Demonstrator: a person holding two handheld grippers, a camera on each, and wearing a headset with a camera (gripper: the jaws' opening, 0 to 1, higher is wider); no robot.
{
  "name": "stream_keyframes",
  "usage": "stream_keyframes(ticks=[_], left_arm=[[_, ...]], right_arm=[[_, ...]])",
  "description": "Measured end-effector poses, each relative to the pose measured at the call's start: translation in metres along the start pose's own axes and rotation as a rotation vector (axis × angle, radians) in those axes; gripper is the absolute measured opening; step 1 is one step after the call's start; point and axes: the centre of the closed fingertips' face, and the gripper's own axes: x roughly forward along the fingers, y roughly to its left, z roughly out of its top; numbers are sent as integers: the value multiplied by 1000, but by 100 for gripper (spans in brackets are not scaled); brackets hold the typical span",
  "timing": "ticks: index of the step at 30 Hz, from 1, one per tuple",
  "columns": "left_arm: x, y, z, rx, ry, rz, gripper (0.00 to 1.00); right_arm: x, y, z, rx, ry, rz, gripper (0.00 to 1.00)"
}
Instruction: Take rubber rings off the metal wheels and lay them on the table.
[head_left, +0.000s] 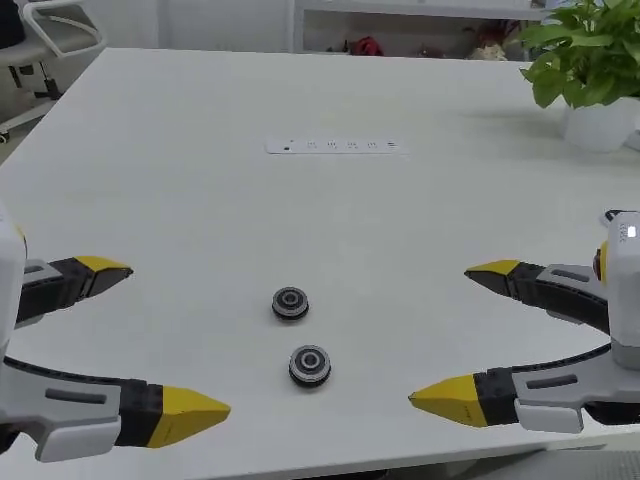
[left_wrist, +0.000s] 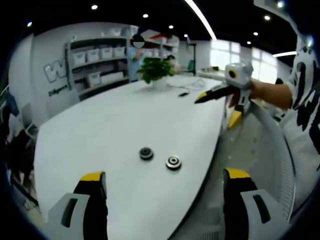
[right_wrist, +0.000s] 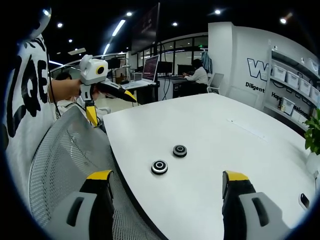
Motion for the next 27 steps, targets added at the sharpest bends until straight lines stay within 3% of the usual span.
stream_keyframes(ticks=[19, 27], left_arm=[[-5, 1, -1, -12, -5, 7, 98], [-2, -2, 2, 35, -2, 8, 98]], right_arm=[[4, -6, -2, 12, -1, -4, 86], [3, -5, 2, -14, -16, 14, 85]])
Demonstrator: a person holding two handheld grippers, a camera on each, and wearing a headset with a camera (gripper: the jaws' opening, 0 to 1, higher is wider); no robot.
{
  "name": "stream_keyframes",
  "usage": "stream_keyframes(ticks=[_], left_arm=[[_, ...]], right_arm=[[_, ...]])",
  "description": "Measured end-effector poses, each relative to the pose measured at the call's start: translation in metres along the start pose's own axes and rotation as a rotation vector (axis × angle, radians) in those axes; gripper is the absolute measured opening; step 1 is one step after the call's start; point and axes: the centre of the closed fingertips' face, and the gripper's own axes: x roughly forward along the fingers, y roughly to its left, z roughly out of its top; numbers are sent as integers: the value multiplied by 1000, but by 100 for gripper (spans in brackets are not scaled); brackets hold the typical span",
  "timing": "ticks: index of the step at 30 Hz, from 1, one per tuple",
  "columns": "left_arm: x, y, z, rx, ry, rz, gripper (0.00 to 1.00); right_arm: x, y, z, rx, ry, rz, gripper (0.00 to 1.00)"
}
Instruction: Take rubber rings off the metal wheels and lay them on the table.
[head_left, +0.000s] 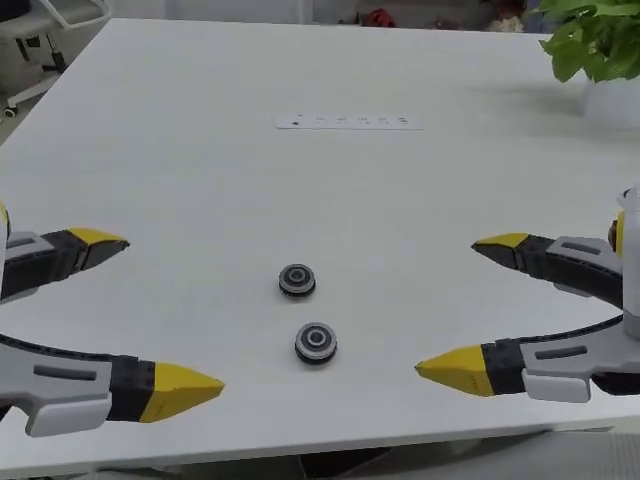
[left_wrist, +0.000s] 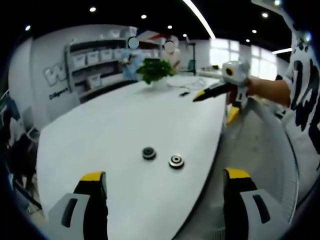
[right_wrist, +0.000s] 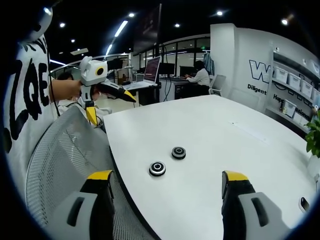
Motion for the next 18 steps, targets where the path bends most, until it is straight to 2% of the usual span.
stream_keyframes(ticks=[4, 8, 18], left_arm=[[2, -2, 4, 13, -7, -1, 98], [2, -3, 6, -2, -19, 0, 97], [0, 1, 3, 1, -12, 20, 96]], right_arm=[[-2, -3, -1, -7, -6, 5, 84], [-2, -3, -2, -4, -4, 18, 81], [0, -6, -3, -25, -8, 37, 81]])
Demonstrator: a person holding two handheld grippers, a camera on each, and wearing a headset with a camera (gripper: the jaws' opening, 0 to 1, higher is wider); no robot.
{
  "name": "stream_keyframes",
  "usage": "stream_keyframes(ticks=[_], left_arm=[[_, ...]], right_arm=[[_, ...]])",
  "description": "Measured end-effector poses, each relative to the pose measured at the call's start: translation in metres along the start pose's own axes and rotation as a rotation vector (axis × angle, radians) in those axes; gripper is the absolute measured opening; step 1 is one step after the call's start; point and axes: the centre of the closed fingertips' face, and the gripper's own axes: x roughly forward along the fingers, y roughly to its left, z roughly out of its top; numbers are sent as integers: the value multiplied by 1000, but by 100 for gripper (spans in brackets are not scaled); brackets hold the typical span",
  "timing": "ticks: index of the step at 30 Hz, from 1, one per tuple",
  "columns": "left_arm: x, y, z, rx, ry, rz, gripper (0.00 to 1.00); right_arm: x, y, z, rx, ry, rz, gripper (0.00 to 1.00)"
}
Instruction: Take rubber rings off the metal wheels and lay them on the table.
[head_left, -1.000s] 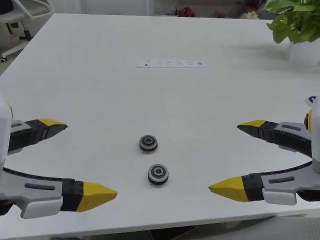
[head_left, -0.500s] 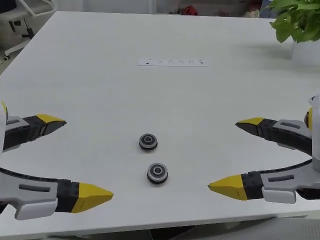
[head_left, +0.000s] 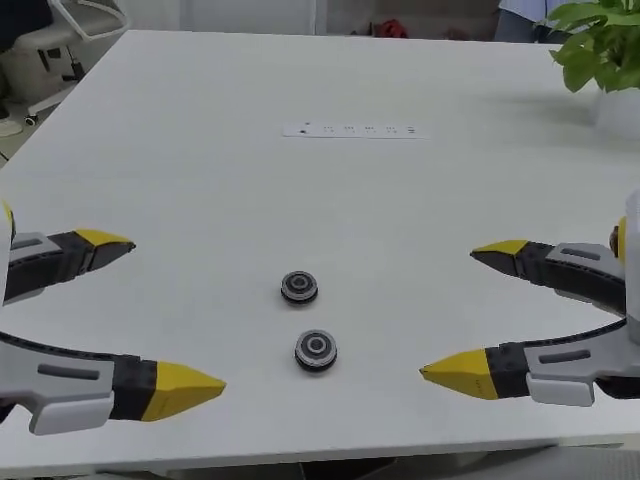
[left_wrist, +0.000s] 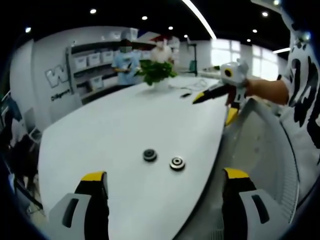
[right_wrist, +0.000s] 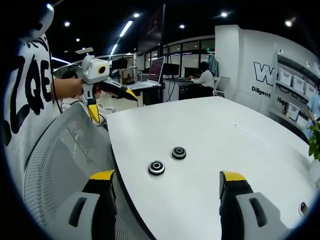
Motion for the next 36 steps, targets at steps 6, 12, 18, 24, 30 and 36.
stream_keyframes(ticks=[6, 12, 18, 24, 30, 36], left_arm=[[2, 1, 3, 9, -2, -5, 95], [6, 2, 6, 33, 1, -23, 93], [13, 3, 9, 47, -8, -50, 90], [21, 4, 12, 86, -4, -71, 86], [30, 3, 16, 105, 0, -99, 84], [40, 4, 19, 123, 4, -122, 81]], right_arm=[[2, -1, 2, -24, -5, 7, 82], [4, -1, 5, -55, -9, 17, 81], [10, -4, 10, -69, -19, 23, 78], [18, -6, 14, -90, -15, 38, 76], [27, -6, 18, -105, -22, 70, 72], [37, -6, 16, -108, -14, 99, 70]])
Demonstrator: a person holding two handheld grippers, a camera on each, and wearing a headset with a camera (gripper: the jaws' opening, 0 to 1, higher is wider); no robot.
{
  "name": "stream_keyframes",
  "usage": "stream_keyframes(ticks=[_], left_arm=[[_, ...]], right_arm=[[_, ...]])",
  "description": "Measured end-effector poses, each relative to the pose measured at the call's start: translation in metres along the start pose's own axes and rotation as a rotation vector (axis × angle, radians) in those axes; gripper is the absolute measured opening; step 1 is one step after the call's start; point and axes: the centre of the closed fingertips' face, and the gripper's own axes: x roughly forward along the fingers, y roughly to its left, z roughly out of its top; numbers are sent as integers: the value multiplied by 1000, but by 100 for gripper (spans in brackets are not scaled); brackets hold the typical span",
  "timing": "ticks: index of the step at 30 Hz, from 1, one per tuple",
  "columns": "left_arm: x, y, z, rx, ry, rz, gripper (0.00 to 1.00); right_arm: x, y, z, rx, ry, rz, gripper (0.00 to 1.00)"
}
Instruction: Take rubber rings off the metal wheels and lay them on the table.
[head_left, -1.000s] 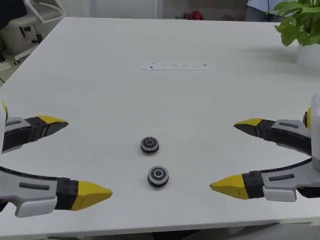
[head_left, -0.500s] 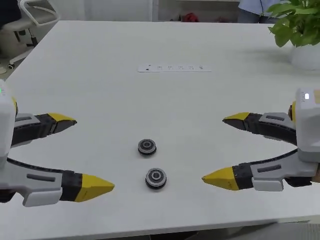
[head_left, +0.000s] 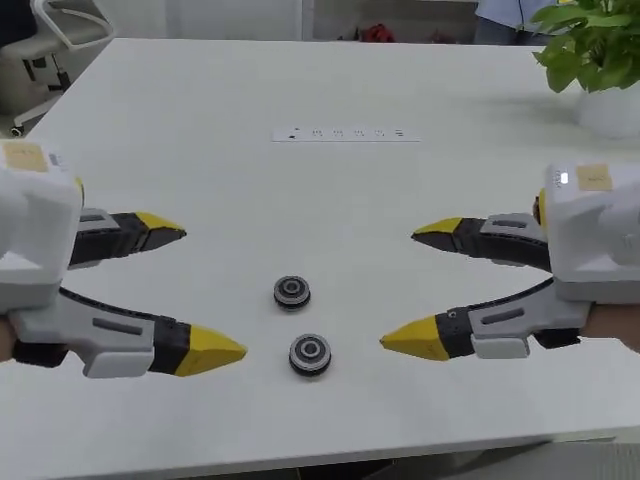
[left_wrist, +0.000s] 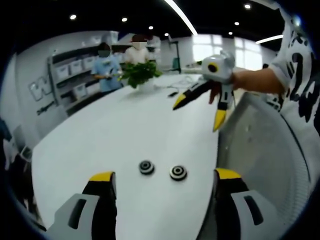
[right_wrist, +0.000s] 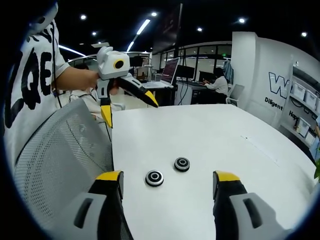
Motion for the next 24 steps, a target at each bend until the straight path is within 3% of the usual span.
stream_keyframes(ticks=[15, 24], left_arm=[[22, 2, 0, 16, 17, -55, 75], [32, 4, -6, 7, 28, -75, 72]], right_arm=[[23, 1, -16, -30, 45, 88, 64], [32, 5, -24, -30, 63, 128, 59]])
